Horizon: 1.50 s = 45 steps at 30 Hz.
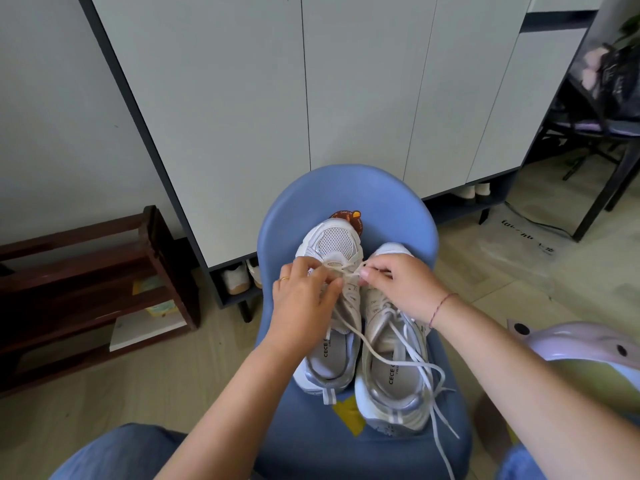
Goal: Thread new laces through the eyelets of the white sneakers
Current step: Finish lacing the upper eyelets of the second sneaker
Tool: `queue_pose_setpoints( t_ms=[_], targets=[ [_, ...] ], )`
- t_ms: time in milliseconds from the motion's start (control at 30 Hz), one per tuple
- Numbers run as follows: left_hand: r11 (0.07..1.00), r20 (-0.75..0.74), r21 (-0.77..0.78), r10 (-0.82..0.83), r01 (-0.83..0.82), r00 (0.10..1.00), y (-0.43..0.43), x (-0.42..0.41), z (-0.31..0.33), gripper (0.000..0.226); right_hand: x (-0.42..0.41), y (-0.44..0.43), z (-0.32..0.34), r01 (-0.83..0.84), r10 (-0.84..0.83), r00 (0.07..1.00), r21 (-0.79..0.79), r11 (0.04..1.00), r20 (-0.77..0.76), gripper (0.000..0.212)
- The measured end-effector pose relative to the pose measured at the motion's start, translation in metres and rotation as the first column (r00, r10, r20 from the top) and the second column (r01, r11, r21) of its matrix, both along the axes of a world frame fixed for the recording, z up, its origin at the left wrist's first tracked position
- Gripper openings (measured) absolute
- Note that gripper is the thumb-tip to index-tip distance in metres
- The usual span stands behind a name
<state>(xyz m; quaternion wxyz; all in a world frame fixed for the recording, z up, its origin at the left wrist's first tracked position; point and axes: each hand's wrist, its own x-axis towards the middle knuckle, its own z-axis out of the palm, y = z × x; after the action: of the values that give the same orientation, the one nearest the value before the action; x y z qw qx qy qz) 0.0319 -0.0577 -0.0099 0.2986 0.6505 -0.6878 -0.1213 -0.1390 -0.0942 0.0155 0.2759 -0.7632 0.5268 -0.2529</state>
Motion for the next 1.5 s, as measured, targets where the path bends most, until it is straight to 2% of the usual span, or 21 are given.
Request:
queue_pose_setpoints(
  t_ms=[67,200,300,433,567,700,767,933,1033,1100,1167,1200,1367,1500],
  targets=[
    [0.999,0.057,0.031,0.03,-0.031,0.998,-0.001,0.002,-0.005,0.024,-0.001,0.0,-0.004,0.008,-0.009,0.997,-0.011,1.0,-0.07,0.028],
    [0.999,0.097,0.01,0.037,-0.038,0.995,-0.001,0.002,-0.006,0.025,0.001,-0.002,-0.014,0.081,-0.082,0.997,-0.028,0.996,-0.013,0.024],
    [0.998,0.096,0.057,0.014,-0.019,0.995,-0.001,0.002,-0.006,0.027,0.003,-0.005,-0.018,0.185,-0.184,0.982,-0.034,0.982,0.038,0.019],
    [0.986,-0.058,0.164,-0.026,0.035,0.998,-0.002,0.002,-0.006,0.027,0.007,-0.001,-0.019,0.202,-0.2,0.979,-0.039,0.979,0.05,0.019],
    [0.979,-0.255,0.175,-0.058,0.106,0.965,0.0,0.002,-0.011,0.027,0.007,-0.003,-0.019,0.175,-0.174,0.984,-0.037,0.984,0.033,0.02],
    [0.989,-0.406,0.099,-0.062,0.112,0.912,-0.001,0.0,-0.021,0.049,0.009,-0.004,-0.02,0.156,-0.155,0.986,-0.011,0.988,0.069,0.02],
    [0.994,-0.413,0.065,-0.059,0.094,0.909,-0.002,-0.002,-0.026,0.054,0.012,-0.003,-0.021,0.153,-0.152,0.986,-0.017,0.988,0.065,0.018],
    [0.996,-0.399,0.057,-0.033,0.061,0.917,0.0,-0.005,-0.025,0.049,0.014,-0.002,-0.024,0.218,-0.215,0.971,-0.013,0.976,0.106,0.015],
    [0.995,-0.398,0.079,-0.018,0.054,0.917,0.001,-0.005,-0.02,0.049,0.013,0.002,-0.018,0.216,-0.226,0.965,0.084,0.973,0.134,0.033],
    [0.993,-0.408,0.097,-0.017,0.061,0.913,0.002,-0.005,-0.017,0.041,0.013,0.007,-0.012,0.214,-0.211,0.976,0.066,0.975,-0.049,0.048],
    [0.992,-0.425,0.104,-0.018,0.069,0.905,0.002,-0.003,-0.016,0.039,0.014,0.013,-0.008,0.235,-0.233,0.93,-0.026,0.972,-0.284,0.055],
    [0.992,-0.427,0.107,-0.019,0.071,0.904,0.002,-0.003,-0.015,0.039,0.015,0.015,-0.006,0.25,-0.259,0.903,-0.072,0.966,-0.343,0.055],
    [0.992,-0.42,0.105,-0.021,0.071,0.907,0.002,-0.004,-0.014,0.044,0.022,0.027,-0.004,0.266,-0.36,0.821,-0.259,0.928,-0.444,0.05],
    [0.992,-0.38,0.101,-0.026,0.07,0.925,0.001,-0.003,-0.016,0.043,0.025,0.032,-0.006,0.217,-0.374,0.804,-0.356,0.909,-0.463,0.042]
  ],
)
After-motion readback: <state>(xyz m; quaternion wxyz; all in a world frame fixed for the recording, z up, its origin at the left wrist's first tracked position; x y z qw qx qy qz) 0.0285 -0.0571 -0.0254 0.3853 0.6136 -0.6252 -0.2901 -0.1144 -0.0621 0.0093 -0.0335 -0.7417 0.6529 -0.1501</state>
